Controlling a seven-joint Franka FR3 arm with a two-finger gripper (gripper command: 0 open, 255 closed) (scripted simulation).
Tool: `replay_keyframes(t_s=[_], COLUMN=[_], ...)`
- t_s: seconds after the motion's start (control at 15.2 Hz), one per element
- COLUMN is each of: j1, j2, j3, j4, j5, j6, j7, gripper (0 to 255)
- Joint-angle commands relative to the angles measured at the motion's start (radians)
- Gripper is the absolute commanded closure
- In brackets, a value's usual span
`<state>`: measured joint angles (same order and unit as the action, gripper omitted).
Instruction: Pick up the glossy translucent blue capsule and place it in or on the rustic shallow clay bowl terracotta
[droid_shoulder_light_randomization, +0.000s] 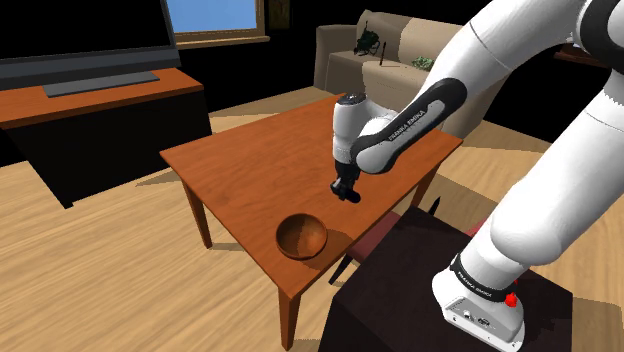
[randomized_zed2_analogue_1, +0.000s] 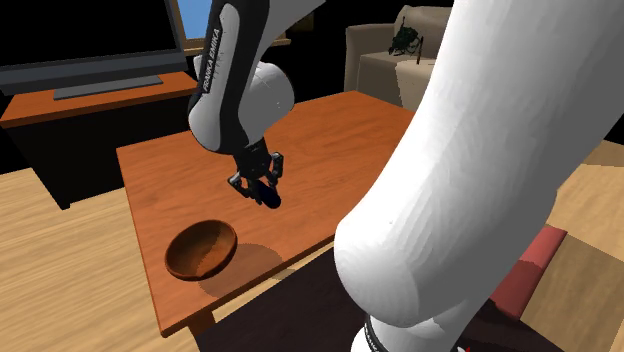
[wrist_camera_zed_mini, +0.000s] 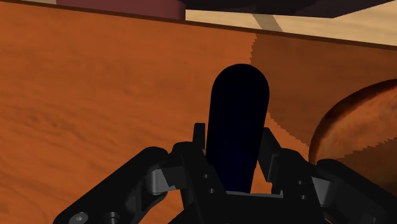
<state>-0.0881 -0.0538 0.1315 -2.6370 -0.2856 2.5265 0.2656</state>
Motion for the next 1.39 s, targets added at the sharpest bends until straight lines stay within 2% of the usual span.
replay_keyframes(t_s=[0.0,0.73,1.32], j1=[0.028,0.18,0.193], j2=[0.015,0.17,0.285], j3=[0.031,0.172,0.146], j4=[0.026,0.242,0.239], j5=[0.011,0.018,-0.07], j6=[-0.02,-0.134,-0.03], j7=[0.05,0.323,0.397], gripper=[255,255,255])
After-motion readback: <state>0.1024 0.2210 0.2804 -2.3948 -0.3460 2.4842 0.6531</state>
